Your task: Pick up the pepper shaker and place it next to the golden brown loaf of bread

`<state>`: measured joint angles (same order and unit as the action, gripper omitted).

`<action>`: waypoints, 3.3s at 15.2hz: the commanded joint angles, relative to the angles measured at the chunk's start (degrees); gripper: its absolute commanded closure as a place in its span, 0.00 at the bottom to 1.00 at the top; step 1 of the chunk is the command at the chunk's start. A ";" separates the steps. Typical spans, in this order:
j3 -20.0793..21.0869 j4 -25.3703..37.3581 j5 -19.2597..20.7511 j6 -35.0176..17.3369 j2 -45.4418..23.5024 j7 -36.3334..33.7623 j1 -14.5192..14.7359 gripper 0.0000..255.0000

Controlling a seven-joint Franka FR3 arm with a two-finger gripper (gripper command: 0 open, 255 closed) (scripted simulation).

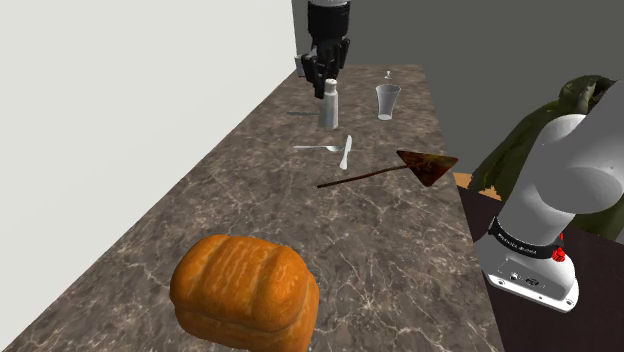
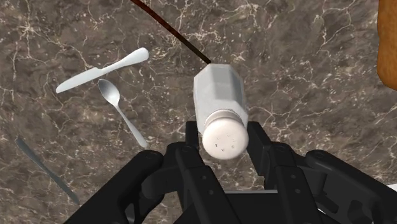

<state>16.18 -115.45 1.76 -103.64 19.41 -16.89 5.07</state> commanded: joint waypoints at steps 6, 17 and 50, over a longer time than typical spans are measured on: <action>7.53 9.75 2.21 2.12 -8.85 -10.78 2.48 1.00; 16.84 32.21 13.10 9.21 -29.41 -28.07 10.65 1.00; 15.51 8.68 15.79 -15.21 -31.00 -33.05 9.69 1.00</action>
<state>31.71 -106.04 17.37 -118.07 -11.52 -49.61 14.71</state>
